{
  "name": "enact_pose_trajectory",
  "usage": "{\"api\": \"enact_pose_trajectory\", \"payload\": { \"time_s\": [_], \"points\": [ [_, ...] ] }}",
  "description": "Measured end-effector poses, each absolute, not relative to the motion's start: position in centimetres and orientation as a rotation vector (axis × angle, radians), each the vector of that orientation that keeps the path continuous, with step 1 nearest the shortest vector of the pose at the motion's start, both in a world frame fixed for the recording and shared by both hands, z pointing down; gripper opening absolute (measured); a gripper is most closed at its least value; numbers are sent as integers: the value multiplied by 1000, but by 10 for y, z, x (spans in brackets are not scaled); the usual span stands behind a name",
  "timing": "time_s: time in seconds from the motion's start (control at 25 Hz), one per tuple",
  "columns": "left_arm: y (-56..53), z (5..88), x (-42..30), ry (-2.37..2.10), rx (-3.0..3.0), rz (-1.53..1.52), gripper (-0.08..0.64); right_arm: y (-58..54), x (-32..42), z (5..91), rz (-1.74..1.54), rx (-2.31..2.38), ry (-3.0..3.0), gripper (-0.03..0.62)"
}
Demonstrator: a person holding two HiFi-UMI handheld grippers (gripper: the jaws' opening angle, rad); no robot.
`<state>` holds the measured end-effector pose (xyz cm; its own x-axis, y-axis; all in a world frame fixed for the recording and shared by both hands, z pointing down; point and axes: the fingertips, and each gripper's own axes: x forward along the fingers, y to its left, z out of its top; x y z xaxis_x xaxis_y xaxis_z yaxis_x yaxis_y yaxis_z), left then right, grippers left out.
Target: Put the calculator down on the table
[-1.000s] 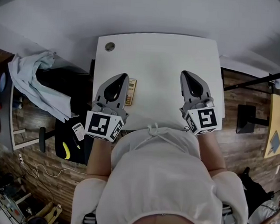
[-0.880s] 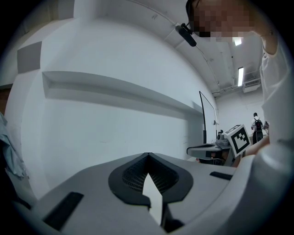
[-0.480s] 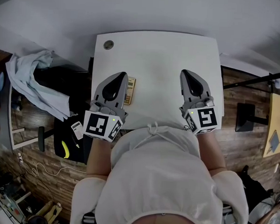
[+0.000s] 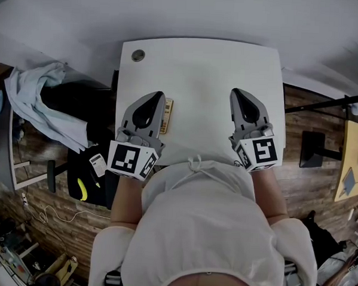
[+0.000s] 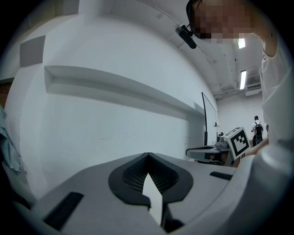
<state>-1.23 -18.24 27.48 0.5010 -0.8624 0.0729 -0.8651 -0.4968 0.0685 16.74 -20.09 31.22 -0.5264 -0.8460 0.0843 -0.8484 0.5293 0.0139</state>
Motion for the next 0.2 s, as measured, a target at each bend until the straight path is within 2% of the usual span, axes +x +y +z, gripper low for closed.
{"api": "enact_pose_trajectory", "payload": {
  "time_s": [0.2],
  "points": [
    [-187,278,-17,-1525,2629,39,17,-206,165,316,61,1503,-2668,0]
  ]
}}
